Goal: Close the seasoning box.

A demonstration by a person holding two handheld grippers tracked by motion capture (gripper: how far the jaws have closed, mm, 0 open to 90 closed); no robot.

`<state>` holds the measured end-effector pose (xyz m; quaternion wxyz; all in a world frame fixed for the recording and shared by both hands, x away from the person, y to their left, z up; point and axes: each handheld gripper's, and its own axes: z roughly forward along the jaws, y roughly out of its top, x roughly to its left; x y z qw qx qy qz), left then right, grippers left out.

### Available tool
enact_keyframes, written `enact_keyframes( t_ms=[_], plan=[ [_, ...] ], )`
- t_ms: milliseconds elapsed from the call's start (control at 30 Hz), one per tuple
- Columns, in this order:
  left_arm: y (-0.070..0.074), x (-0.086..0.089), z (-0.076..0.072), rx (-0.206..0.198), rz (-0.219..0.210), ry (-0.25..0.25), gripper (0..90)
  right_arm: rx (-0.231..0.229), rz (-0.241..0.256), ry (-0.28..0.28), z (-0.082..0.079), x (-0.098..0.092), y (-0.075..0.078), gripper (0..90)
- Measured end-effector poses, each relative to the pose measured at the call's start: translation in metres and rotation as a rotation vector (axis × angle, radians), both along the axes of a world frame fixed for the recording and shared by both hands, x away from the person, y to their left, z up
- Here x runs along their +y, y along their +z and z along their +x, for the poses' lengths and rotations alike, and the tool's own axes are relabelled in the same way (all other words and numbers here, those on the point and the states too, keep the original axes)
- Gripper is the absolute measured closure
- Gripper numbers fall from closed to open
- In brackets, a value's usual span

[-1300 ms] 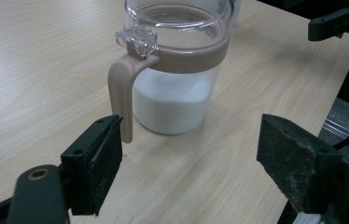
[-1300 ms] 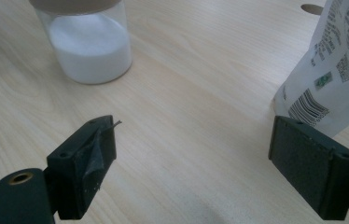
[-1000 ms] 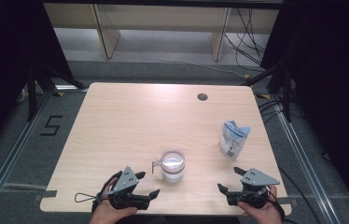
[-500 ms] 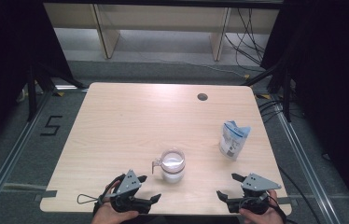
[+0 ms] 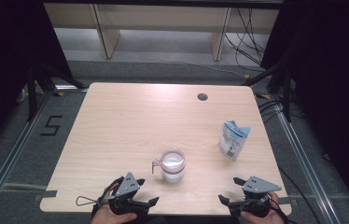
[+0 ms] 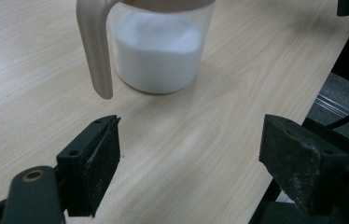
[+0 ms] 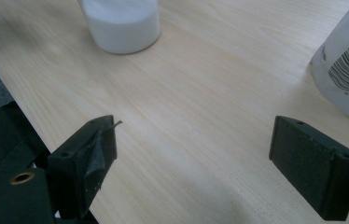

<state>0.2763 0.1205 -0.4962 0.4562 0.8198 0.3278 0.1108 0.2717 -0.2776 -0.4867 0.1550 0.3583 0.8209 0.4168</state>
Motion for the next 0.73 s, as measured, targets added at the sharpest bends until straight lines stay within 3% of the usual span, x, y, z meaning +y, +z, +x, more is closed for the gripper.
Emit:
enact_keyframes(
  t_ms=[33,67,133,267,567,633,733],
  plan=[
    [0.0002,0.0002,0.0004,0.001,0.028,-0.006,20.1,-0.006,-0.001,0.002,0.0001,-0.0001,-0.0001,16.0],
    [-0.0018,-0.0023,-0.0005,0.011,-0.005,0.006,20.1,0.002,0.001,0.0,-0.0002,0.0002,0.0,16.0],
    [-0.0027,-0.0029,0.0,0.009,-0.013,0.005,20.0,0.005,-0.001,0.006,0.0002,0.0005,0.0001,16.0],
    [-0.0018,0.0011,0.0024,-0.002,0.008,0.003,20.0,0.008,0.0,0.017,0.0011,0.0005,-0.0003,16.0],
    [-0.0012,0.0016,0.0021,0.021,-0.002,0.016,19.5,0.002,-0.008,0.006,0.0011,0.0012,-0.0006,16.0],
    [-0.0011,0.0039,0.0044,-0.001,0.019,-0.013,19.4,0.019,0.002,-0.006,-0.0005,0.0024,-0.0005,16.0],
    [-0.0017,0.0019,0.0031,0.017,-0.013,0.02,19.4,-0.003,-0.014,0.015,0.0022,0.001,-0.0006,16.0]
  ],
)
